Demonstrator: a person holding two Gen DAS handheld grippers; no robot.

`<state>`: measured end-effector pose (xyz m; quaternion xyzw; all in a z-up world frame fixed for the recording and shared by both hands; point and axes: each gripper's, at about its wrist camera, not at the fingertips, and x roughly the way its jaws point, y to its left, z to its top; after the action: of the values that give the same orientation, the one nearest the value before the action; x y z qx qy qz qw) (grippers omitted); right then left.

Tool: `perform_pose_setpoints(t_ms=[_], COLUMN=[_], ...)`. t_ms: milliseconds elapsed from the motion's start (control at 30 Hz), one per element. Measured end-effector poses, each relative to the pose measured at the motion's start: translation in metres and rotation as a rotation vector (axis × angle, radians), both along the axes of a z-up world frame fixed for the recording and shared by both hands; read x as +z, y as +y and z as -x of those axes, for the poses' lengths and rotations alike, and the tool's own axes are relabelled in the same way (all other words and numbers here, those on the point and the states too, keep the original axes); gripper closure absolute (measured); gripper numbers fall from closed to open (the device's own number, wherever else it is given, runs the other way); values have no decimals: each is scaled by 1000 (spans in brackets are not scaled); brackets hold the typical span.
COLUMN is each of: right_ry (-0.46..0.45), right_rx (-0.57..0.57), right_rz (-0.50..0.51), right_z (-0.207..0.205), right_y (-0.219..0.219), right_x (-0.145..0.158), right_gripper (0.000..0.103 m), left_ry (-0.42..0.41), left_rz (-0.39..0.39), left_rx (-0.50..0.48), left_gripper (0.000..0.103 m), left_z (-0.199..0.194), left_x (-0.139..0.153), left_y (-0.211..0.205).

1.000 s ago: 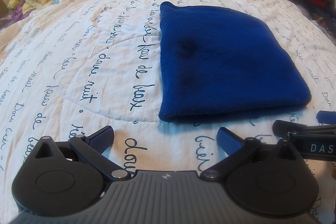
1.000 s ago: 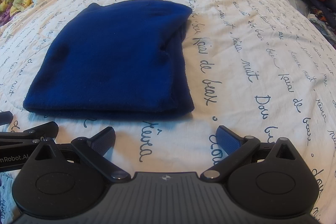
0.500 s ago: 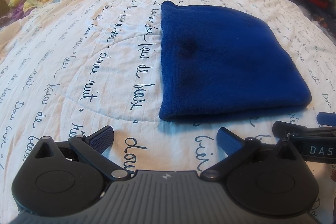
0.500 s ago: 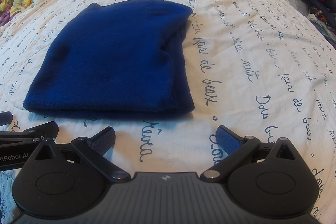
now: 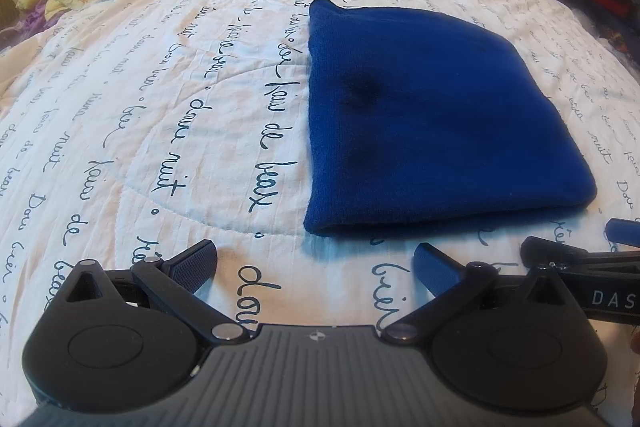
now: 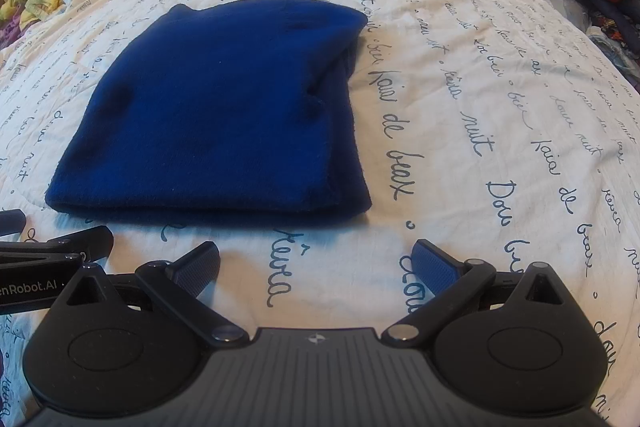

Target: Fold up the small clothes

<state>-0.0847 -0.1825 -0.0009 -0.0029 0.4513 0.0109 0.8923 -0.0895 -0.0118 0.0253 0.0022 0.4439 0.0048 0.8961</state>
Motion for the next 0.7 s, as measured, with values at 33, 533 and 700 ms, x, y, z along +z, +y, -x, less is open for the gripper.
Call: perform_pose_setpoints(t_ms=[33, 533, 700], right_ry=[0, 0, 0], right_rx=[1, 1, 1], right_rz=[0, 0, 0], right_z=[0, 0, 0], right_y=[0, 0, 0], right_x=[0, 0, 0], right_gripper=[0, 0, 0], left_ry=[1, 3, 6], left_rz=[0, 0, 0], left_rx=[0, -2, -3], left_gripper=[0, 0, 0], left_z=[0, 0, 0], left_x=[0, 0, 0], left_y=[0, 0, -1])
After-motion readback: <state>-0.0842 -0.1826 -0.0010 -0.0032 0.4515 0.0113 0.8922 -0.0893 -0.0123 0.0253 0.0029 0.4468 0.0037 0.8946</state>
